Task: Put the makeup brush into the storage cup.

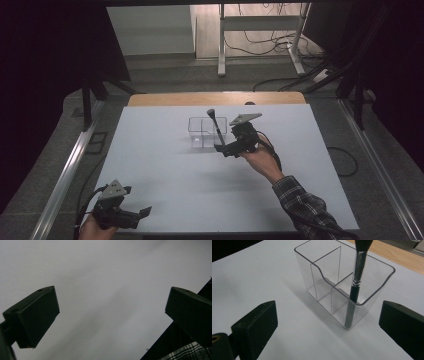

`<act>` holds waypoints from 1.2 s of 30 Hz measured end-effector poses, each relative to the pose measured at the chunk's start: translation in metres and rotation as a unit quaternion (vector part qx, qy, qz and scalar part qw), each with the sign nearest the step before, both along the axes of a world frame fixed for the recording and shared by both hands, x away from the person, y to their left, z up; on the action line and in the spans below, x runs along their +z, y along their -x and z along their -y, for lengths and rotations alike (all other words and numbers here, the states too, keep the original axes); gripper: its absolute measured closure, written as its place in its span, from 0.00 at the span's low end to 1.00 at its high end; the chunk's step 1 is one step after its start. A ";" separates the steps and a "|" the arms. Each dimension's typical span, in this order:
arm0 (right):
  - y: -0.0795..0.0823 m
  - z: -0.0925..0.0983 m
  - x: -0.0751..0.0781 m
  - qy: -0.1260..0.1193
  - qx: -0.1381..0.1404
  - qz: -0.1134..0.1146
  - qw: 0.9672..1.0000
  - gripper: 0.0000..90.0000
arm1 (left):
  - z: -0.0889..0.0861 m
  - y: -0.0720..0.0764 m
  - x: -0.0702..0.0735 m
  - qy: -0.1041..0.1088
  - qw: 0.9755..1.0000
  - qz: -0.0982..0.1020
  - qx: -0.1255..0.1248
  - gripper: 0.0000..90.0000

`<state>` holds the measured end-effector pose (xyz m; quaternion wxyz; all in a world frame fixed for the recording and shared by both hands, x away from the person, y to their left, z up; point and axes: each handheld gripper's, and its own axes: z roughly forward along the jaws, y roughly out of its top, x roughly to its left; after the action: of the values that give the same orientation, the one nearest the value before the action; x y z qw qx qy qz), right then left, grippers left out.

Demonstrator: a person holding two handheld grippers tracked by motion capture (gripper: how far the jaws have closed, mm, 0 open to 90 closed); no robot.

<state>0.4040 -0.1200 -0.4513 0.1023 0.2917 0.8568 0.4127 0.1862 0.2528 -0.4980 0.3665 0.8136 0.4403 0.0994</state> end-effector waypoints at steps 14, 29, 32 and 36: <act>0.012 0.007 0.002 0.005 0.013 -0.011 1.000 0.00 | 0.001 0.000 0.000 -0.003 1.000 0.003 -0.003 0.00; 0.026 0.019 0.002 0.019 0.020 -0.009 1.000 0.00 | 0.001 0.001 0.001 -0.007 1.000 0.009 -0.002 0.00; 0.030 0.021 0.001 0.018 0.021 -0.010 1.000 0.00 | 0.001 0.001 0.001 -0.008 1.000 0.010 -0.002 0.00; 0.033 0.023 0.001 0.018 0.024 -0.005 1.000 0.00 | 0.001 0.001 0.001 -0.007 1.000 0.011 -0.002 0.00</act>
<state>0.3712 -0.1431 -0.4503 0.0936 0.2708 0.8713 0.3984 0.1849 0.2520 -0.4967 0.3654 0.8162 0.4336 0.1107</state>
